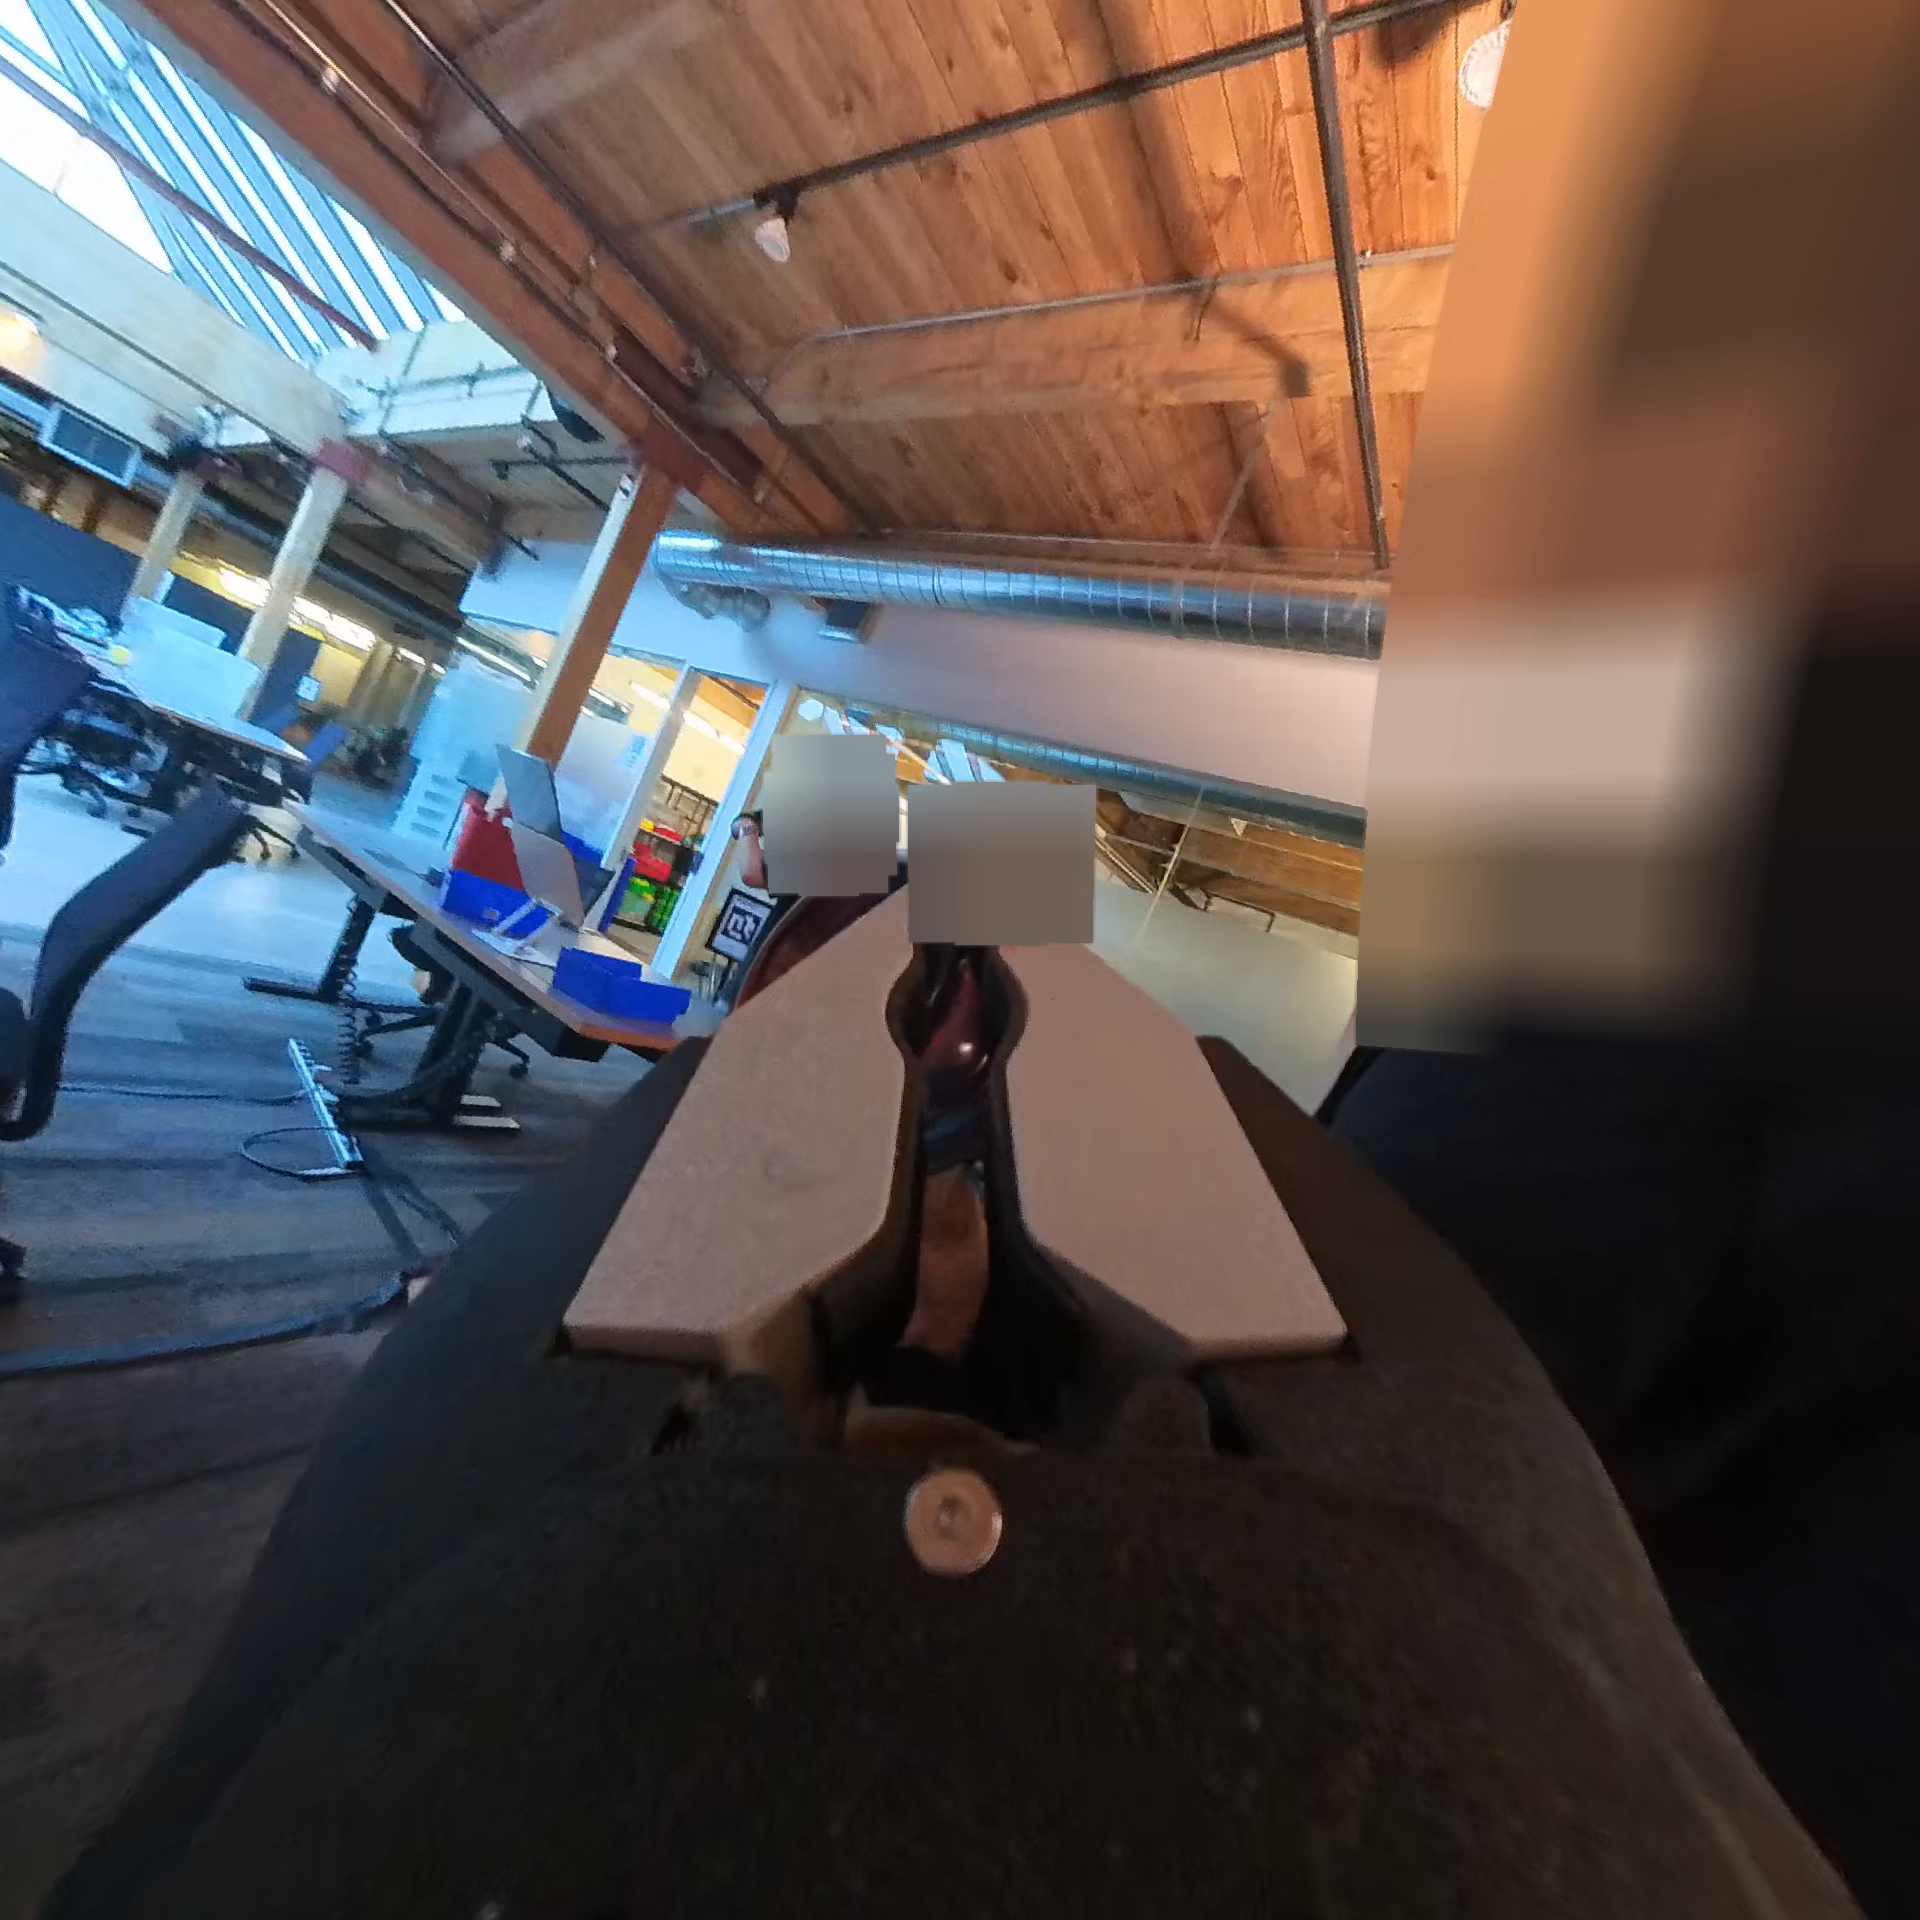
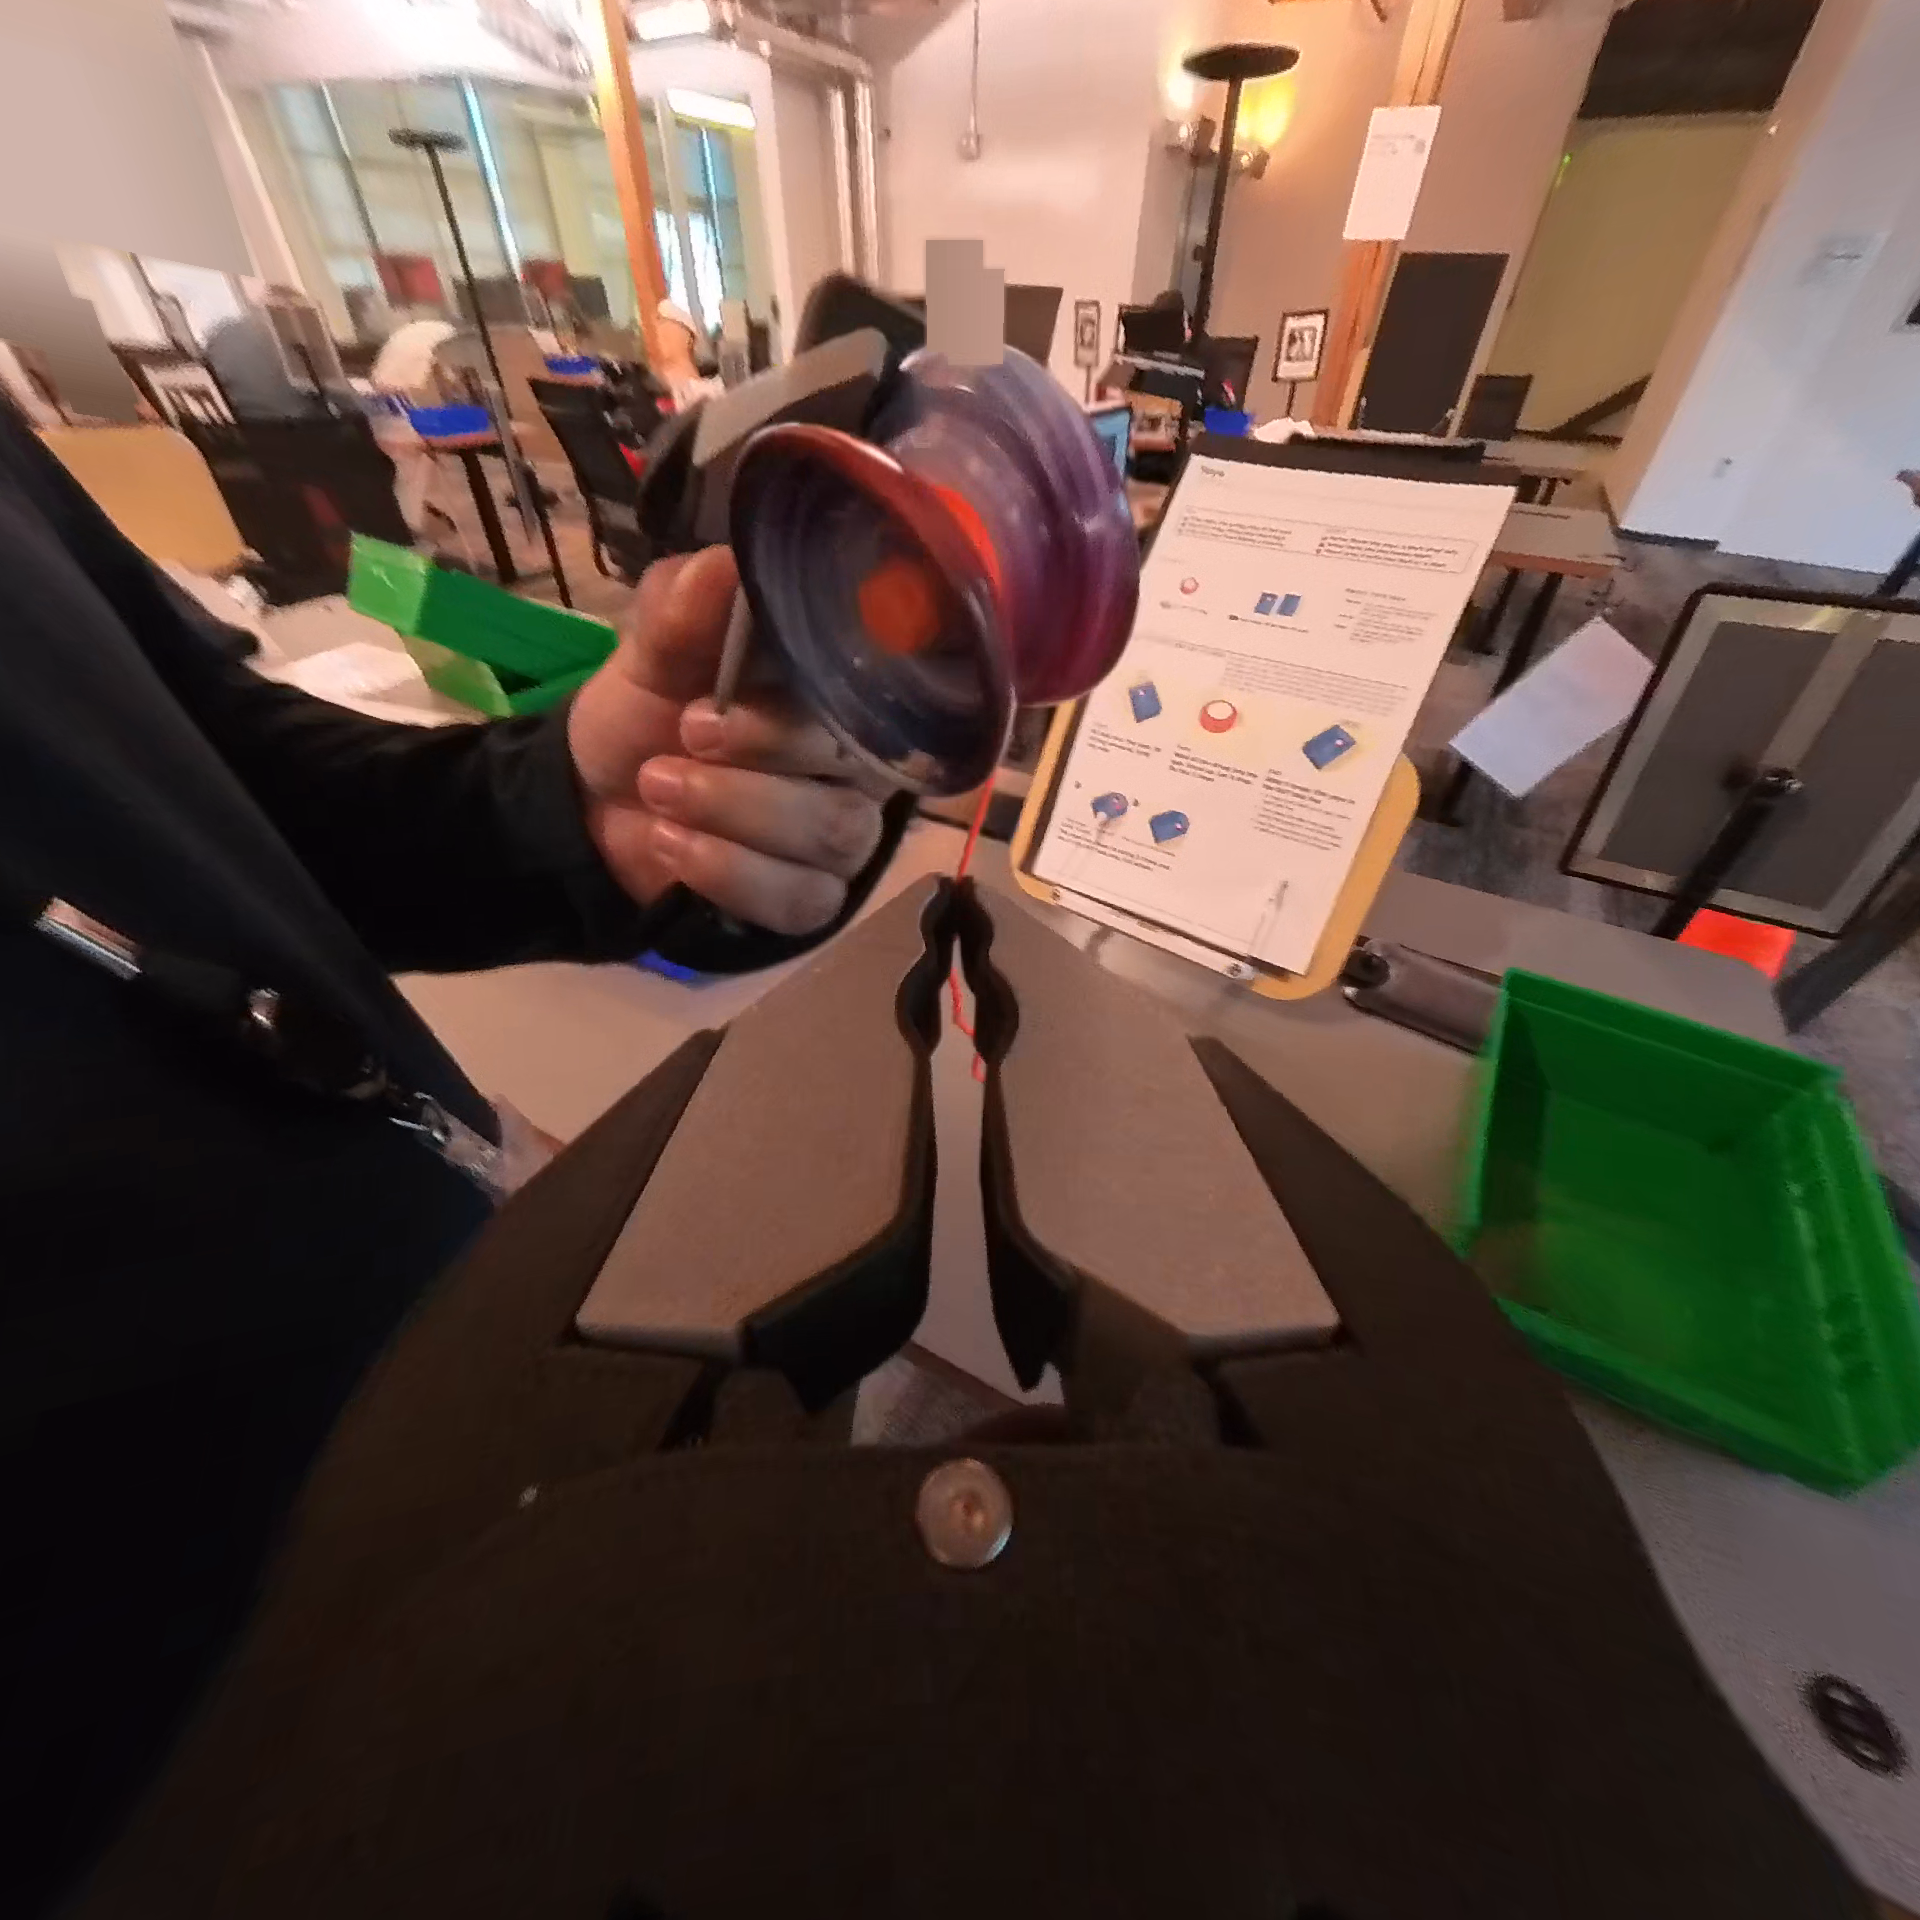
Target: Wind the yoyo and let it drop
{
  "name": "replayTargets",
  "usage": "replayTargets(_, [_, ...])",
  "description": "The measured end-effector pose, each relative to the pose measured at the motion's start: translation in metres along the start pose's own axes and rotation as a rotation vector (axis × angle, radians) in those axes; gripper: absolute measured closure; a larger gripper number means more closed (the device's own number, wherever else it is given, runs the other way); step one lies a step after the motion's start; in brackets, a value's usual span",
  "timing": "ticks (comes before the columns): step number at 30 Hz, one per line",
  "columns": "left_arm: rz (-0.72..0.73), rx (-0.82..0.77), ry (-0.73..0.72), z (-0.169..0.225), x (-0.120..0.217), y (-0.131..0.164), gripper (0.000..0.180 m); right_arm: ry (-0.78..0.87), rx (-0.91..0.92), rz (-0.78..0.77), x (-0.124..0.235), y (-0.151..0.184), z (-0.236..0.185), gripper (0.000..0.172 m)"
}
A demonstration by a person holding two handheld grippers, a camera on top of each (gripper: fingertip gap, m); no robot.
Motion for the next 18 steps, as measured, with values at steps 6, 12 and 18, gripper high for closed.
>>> replayTargets(6, [0.113,-0.04,-0.05,-0.001,-0.005,-0.004,0.179,-0.075,-0.194,0.112,-0.009,-0.009,-0.008,0.172])
replayTargets(12, [-0.05,-0.385,-0.384,-0.014,-0.009,0.01,0.178,0.008,-0.23,0.061,-0.025,-0.008,-0.017,0.172])
replayTargets(18, [-0.189,-0.581,-0.54,-0.019,-0.008,0.022,0.178,-0.042,-0.205,0.027,-0.01,-0.016,-0.018,0.172])
Point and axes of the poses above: each gripper's, where its closed fingertips meet, x back along the fingers, y out of its underside, z = x × y across the jaws, the point moved 2 cm from there along x, back along the fingers, and after that the axes turned 8 degrees about -z, right-handed, at the moved point
